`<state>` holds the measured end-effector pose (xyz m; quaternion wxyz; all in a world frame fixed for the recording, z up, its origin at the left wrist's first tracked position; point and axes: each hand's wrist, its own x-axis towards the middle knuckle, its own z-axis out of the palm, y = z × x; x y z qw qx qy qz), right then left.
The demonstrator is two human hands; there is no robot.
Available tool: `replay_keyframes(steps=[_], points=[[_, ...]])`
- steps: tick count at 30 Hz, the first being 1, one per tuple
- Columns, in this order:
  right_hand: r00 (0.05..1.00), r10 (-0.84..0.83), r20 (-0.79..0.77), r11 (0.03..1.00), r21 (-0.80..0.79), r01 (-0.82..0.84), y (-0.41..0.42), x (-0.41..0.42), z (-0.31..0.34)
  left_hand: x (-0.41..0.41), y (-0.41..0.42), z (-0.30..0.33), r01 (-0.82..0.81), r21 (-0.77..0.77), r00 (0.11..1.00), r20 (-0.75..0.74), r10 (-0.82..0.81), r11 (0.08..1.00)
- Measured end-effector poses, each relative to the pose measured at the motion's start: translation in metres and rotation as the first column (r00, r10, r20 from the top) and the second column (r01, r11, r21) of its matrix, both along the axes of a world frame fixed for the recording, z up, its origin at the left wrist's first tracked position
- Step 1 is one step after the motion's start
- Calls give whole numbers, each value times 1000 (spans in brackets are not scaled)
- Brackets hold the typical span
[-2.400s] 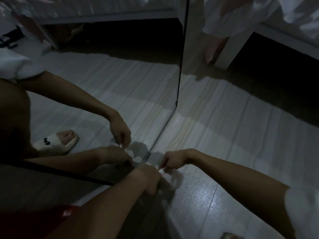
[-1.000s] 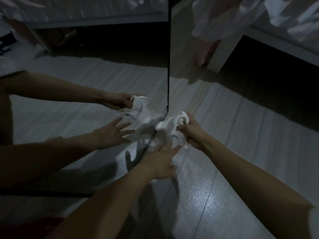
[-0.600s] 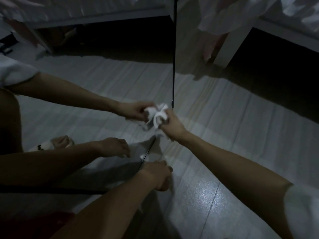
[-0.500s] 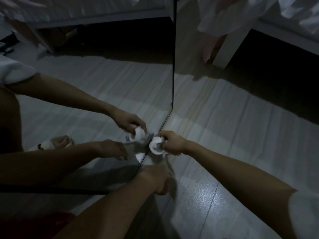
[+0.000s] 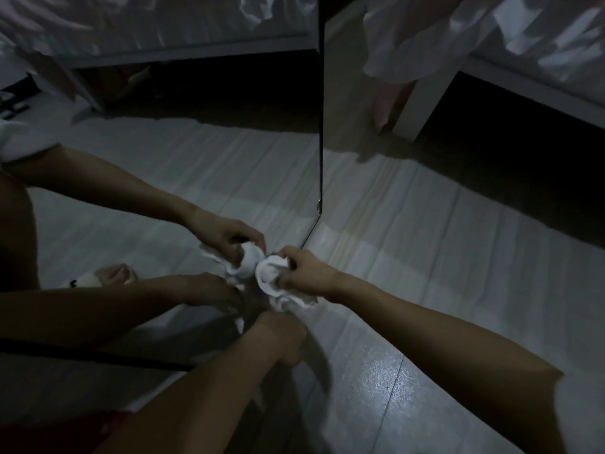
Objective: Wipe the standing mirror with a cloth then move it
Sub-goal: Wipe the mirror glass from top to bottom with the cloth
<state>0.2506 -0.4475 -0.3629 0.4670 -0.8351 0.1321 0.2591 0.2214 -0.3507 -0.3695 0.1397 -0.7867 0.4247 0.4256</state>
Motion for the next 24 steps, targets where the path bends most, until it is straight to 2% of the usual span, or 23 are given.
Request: replay_keyframes(steps=[2, 3, 4, 6, 7, 8, 10, 11, 12, 13, 14, 16, 20, 24], points=[[988, -124, 96, 992, 5, 124, -5, 6, 7, -14, 2, -16, 94, -96, 996, 9, -94, 991], [976, -177, 124, 984, -1, 179, -11, 8, 9, -13, 7, -23, 100, -92, 995, -8, -101, 991], [965, -216, 147, 976, -7, 220, -20, 11, 9, 5, 16, -36, 95, -100, 992, -78, -103, 991], [954, -264, 139, 959, -66, 275, -36, 14, 13, 95, 31, -58, 111, -252, 994, 28, -107, 961], [948, -291, 127, 951, -75, 301, -45, 11, 14, 155, 33, -65, -32, -416, 997, 47, 56, 909], [940, -321, 118, 940, -81, 331, -52, 7, 18, 199, 42, -77, -170, -447, 985, -59, 160, 878], [916, -392, 89, 909, -113, 400, -67, -4, 29, 258, 47, -70, -220, -559, 967, -231, 104, 800], [906, -415, 85, 898, -121, 423, -75, -9, 35, 232, 36, -44, -240, -588, 970, -184, 161, 772], [896, -437, 78, 888, -120, 444, -83, -17, 42, 177, 19, 10, -255, -524, 966, -170, 194, 813], [886, -457, 71, 878, -121, 463, -89, -24, 51, 143, 9, 18, -231, -366, 971, -145, 190, 902], [878, -475, 57, 868, -131, 478, -93, -32, 63, 116, -2, 33, -217, -274, 967, -191, 169, 937], [866, -500, 16, 858, -130, 497, -105, -46, 93, 47, -22, 73, -174, -171, 984, -75, 163, 970], [840, -543, -5, 831, -144, 537, -116, -66, 165, 47, -54, 155, -150, -293, 984, 45, 171, 944], [833, -553, -27, 823, -176, 541, -124, -85, 271, 31, -74, 259, -187, -324, 979, 21, 205, 927]])
